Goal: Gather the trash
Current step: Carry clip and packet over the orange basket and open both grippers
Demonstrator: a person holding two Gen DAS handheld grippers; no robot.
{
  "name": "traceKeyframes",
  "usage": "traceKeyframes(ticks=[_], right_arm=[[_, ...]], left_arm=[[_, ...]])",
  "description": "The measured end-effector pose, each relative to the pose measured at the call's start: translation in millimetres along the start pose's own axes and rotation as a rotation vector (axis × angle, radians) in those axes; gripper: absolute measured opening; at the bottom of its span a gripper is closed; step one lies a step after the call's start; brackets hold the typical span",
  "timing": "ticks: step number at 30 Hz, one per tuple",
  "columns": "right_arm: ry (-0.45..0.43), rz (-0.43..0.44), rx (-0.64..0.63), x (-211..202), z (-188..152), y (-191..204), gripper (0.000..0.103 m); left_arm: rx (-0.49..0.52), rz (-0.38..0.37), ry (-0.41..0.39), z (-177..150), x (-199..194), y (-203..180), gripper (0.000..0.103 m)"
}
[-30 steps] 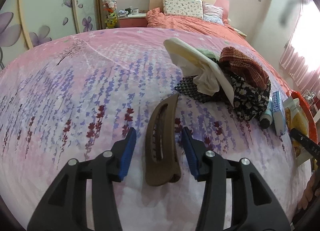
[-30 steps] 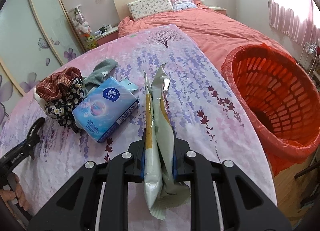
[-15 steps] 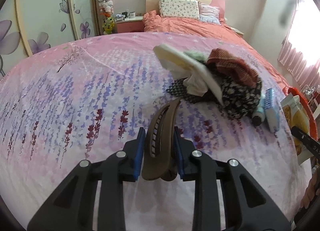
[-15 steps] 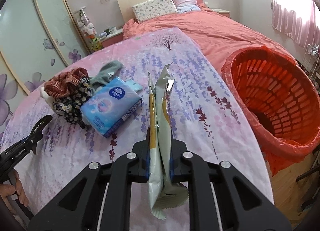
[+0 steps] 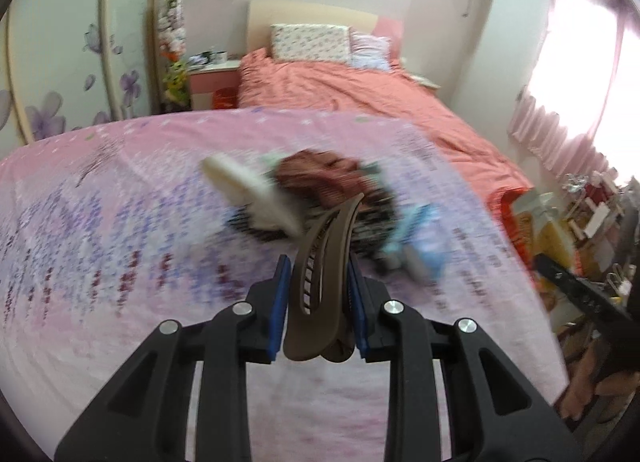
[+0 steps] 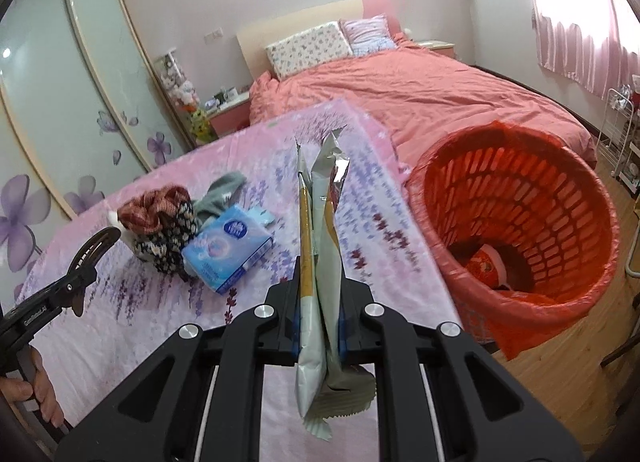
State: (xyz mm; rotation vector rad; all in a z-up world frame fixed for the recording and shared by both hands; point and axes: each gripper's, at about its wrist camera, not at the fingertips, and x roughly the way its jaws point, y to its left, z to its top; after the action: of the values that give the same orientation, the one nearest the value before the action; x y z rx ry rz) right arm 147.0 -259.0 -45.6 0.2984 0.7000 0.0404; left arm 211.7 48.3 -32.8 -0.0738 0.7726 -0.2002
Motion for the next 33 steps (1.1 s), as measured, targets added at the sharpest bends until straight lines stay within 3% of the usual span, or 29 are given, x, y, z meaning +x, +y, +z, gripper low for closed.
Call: traceKeyframes(ticks=[9, 18, 26, 28, 29, 30, 31, 32, 33], right_arm=[[-0.078, -0.054, 0.082, -19, 14, -44, 0.013], [-0.122, -0.109, 0.237, -19, 36, -123, 0.013], [-0.145, -0.137, 0.290, -4, 52, -161, 0.013], [-0.149, -0.133, 0.300, 1, 54, -168, 0.017], [-0.152, -0.136, 0.302, 1, 54, -171, 0.025], [-0.154, -0.143, 0.302, 2, 53, -172, 0.043], [-0.155, -0.153, 0.299, 4, 53, -173, 0.051], [-0.155, -0.167, 0.295, 5, 51, -174, 0.061], [-0.152, -0.175, 0.294, 4, 49, -173, 0.061]], left_arm=[[0.082, -0.205, -0.032, 22, 9, -96, 0.028], [0.197, -0.395, 0.017, 37, 60, -214, 0.028], [0.272, -0.437, 0.079, 41, 113, -283, 0.028], [0.286, -0.421, 0.099, 41, 126, -291, 0.030], [0.288, -0.407, 0.106, 42, 131, -292, 0.034], [0.287, -0.394, 0.116, 42, 137, -293, 0.046], [0.285, -0.382, 0.115, 41, 139, -293, 0.054], [0.283, -0.361, 0.108, 40, 140, -289, 0.057], [0.281, -0.349, 0.104, 40, 140, -284, 0.060]])
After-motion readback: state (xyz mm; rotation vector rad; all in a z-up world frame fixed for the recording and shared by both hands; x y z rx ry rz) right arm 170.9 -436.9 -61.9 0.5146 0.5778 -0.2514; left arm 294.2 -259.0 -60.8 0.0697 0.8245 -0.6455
